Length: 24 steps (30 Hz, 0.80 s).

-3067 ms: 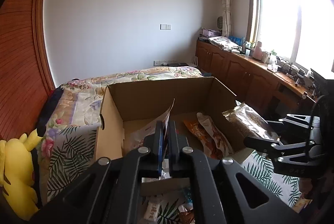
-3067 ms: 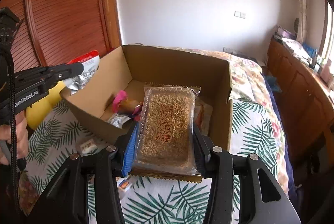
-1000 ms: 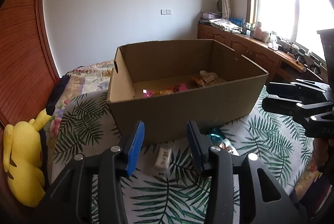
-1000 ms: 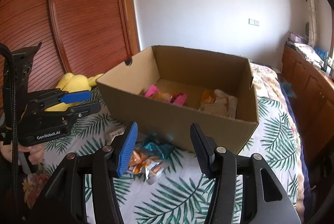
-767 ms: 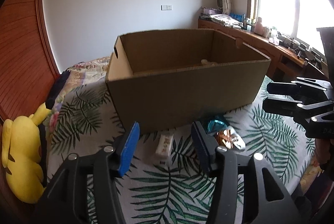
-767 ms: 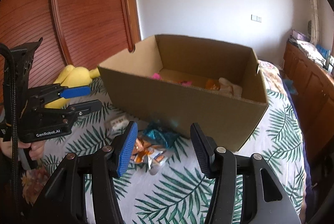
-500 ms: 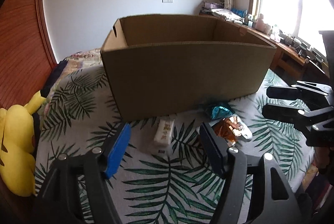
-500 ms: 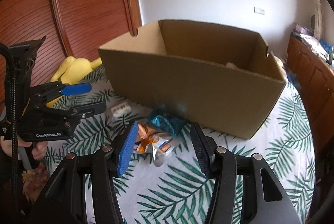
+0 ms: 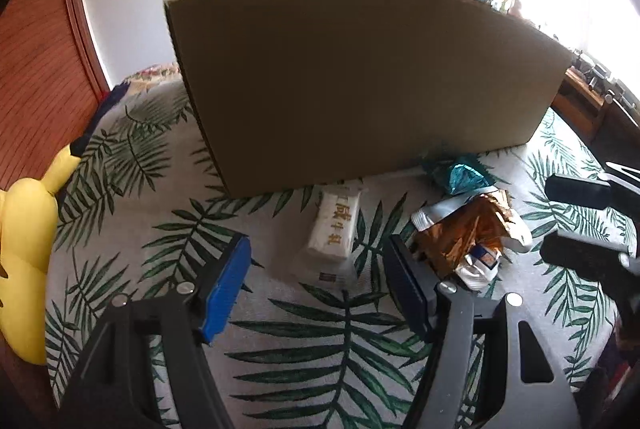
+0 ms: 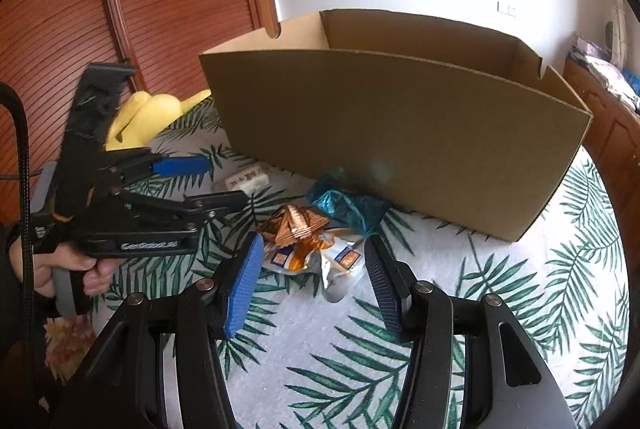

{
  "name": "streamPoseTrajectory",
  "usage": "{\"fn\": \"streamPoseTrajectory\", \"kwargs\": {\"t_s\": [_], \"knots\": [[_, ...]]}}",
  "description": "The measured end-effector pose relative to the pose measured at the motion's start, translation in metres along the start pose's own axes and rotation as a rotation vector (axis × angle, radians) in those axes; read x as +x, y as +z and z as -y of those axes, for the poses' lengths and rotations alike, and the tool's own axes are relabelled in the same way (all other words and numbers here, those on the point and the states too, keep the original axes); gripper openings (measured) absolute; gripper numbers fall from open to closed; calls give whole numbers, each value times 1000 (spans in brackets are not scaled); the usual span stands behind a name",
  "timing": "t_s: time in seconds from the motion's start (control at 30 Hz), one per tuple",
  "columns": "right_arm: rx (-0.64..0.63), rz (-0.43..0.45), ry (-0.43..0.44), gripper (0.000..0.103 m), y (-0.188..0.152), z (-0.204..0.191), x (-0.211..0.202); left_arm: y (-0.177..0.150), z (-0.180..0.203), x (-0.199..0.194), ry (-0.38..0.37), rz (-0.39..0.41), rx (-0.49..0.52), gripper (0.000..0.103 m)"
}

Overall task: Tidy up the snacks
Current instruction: 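Withdraw both tools from the box toward the remaining snacks on the bed, then grasp the small white packet with the left tool while the right tool grasps the orange blue-labelled packet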

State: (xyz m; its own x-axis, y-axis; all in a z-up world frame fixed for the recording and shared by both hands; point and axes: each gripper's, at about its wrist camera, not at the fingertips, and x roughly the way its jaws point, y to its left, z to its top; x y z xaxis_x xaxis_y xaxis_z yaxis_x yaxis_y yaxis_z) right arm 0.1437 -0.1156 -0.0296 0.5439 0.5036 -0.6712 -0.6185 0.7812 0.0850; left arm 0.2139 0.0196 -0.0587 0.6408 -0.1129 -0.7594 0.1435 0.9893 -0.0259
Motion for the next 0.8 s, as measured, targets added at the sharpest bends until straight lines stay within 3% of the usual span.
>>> {"fn": "streamPoseTrajectory", "kwargs": {"t_s": [0.47, 0.53, 0.67, 0.8], "knots": [[8, -21, 7, 54, -7, 0, 8, 5, 9, 11, 10, -33, 4, 67], [12, -26, 10, 54, -8, 0, 10, 4, 10, 10, 0, -28, 9, 58], [26, -34, 17, 54, -7, 0, 17, 5, 11, 7, -7, -14, 16, 27], [30, -36, 19, 54, -3, -2, 22, 3, 9, 1, -8, 3, -5, 26]]}}
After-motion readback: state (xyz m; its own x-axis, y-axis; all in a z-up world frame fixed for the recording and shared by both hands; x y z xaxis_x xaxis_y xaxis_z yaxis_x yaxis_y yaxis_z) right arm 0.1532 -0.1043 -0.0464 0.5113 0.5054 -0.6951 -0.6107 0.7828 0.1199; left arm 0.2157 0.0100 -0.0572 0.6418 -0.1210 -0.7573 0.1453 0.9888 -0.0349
